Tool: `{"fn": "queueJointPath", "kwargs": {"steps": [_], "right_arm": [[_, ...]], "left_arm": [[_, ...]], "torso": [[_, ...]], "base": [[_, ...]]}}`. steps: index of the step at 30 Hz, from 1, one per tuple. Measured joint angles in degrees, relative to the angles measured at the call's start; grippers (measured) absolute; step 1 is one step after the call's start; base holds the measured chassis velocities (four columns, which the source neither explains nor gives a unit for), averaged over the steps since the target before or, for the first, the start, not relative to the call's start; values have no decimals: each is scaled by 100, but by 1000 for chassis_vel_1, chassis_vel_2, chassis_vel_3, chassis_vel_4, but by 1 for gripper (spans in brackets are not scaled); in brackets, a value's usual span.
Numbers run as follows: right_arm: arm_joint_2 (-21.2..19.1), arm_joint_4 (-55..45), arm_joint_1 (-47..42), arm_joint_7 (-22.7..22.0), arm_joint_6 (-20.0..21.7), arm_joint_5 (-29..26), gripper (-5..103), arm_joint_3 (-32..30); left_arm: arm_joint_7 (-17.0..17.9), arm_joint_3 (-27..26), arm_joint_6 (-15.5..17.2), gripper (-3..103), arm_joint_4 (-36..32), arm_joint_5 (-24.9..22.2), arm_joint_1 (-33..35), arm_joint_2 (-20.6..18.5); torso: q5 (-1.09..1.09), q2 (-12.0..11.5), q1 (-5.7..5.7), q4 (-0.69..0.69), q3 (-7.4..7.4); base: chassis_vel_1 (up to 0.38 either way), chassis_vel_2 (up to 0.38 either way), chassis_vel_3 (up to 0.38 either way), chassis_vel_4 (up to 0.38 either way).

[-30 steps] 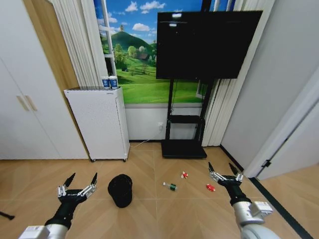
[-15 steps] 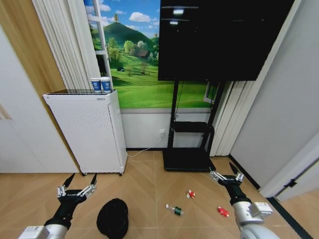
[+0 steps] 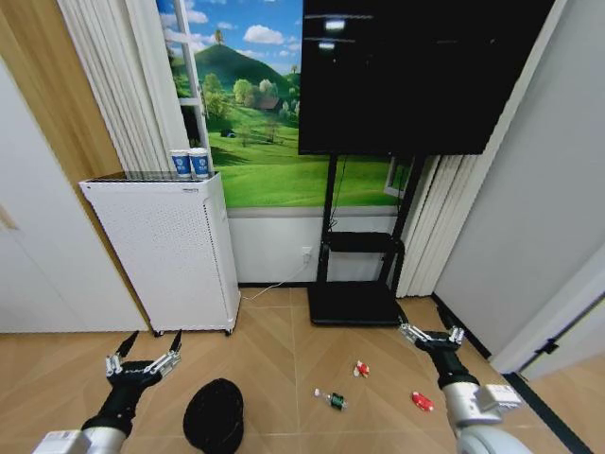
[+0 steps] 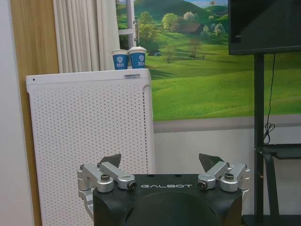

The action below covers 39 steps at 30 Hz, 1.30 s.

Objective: Pick up the trash bin and place the garbage on the floor into it.

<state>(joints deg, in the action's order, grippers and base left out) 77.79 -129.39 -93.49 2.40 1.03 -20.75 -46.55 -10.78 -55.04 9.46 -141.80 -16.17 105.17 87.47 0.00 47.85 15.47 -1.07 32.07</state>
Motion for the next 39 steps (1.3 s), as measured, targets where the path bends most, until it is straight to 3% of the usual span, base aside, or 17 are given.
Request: {"fn": "queueJointPath", "kwargs": {"steps": [8,21,25,39], "right_arm": [[0,-3,-10,18,0,5,100,11],[-25,40,-25,-78,-198,35,100,1],[-14,46,-51,-72,-259,54,100,5],[12,81,-68,-40,-299,136,100,58]], "left_arm": [[0,0,0,90,-3,-4,-1,-3],[21,4,25,96,-3,-4,42,-15],[134,-10,50,91,-29,44,68,-6],[276,-97,-40,99,-131,123,78,26]], "torso": [[0,0,0,0,0],[0,-4,9,1,3],[0,-4,5,-3,2],[0,-3,-2,-1,-1]], "base": [[-55,63,67,-78],[-194,201,214,-202],[-38,32,25,-8],[27,-23,-27,16]]}}
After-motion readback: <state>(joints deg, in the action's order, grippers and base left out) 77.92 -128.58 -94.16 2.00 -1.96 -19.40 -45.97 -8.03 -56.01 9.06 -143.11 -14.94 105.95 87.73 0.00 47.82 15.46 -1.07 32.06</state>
